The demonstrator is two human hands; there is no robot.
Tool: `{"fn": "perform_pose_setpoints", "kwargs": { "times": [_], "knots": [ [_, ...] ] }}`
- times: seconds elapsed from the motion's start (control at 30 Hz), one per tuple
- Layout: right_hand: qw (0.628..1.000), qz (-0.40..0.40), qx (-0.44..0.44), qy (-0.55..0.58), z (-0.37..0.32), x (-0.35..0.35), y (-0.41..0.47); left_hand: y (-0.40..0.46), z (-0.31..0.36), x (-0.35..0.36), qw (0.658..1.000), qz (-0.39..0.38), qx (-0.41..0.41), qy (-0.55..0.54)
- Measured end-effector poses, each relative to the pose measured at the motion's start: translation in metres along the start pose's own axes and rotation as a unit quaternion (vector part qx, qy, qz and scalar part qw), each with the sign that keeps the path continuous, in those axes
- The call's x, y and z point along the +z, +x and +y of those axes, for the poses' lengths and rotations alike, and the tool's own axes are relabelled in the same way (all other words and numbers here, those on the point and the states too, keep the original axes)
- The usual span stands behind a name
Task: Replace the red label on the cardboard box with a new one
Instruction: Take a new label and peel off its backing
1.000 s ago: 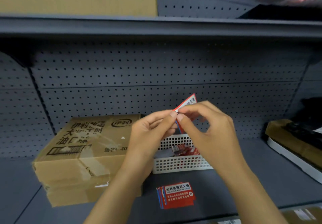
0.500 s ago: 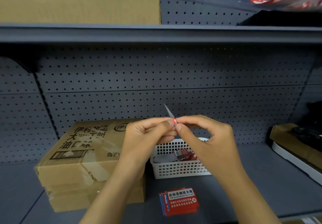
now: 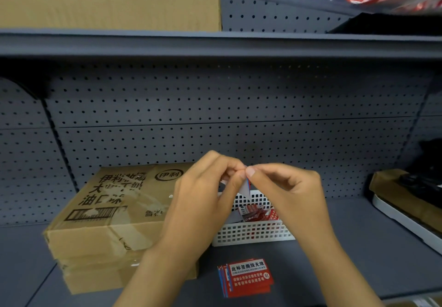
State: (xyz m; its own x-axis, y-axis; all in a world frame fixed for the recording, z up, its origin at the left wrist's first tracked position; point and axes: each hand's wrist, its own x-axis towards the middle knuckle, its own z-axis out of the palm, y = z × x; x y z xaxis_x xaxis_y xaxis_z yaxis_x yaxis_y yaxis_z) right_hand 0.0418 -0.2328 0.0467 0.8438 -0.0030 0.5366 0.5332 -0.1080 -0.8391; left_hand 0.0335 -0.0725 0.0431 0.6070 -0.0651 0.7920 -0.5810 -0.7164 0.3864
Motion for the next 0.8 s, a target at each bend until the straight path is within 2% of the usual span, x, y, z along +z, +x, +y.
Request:
{"fn": "perform_pose_setpoints", "kwargs": {
  "times": [0.13, 0.27, 0.57, 0.8],
  "knots": [
    [1.0, 0.002, 0.03, 0.003, 0.0021, 0.0003, 0.0019, 0.0025, 0.0014, 0.0013, 0.994, 0.006, 0.04, 0.097],
    [0.997, -0.007, 0.067, 0.026, 0.003, -0.0017, 0.005, 0.0036, 0.0016, 0.0011, 0.991, 0.005, 0.055, 0.121],
    [0.997, -0.007, 0.068, 0.046, 0.0037, -0.0029, 0.0077, 0.0037, 0.0001, 0.0019, 0.998, -0.05, -0.01, 0.037],
    [0.996, -0.024, 0.06, 0.054, 0.0059, -0.001, 0.0096, 0.0046, -0.0061, 0.0044, 0.999, -0.032, -0.032, -0.024]
  ]
}}
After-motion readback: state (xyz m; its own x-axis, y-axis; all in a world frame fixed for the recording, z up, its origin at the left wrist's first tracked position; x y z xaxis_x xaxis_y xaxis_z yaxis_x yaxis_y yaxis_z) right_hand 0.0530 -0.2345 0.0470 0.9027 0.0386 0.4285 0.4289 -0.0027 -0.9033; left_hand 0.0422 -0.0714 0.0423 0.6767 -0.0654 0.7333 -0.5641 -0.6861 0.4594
